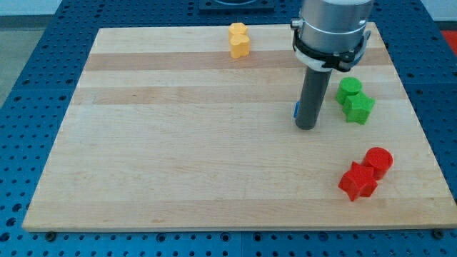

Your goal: Push the blue triangle to the top right

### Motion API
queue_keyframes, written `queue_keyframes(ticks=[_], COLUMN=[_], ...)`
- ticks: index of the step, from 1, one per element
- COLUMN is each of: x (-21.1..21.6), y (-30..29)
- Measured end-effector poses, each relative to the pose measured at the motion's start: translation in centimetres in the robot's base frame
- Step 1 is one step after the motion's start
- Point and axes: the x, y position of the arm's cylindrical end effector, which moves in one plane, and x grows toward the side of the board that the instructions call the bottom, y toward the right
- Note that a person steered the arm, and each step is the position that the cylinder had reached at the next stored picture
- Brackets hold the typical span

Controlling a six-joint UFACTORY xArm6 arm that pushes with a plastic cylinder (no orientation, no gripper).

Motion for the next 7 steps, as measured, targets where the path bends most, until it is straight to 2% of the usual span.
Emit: queue_keyframes(ticks=[3, 4, 5, 7], x=[-2.3, -3.7, -7.0, -8.5], y=[1.7, 1.7, 1.7, 1.5])
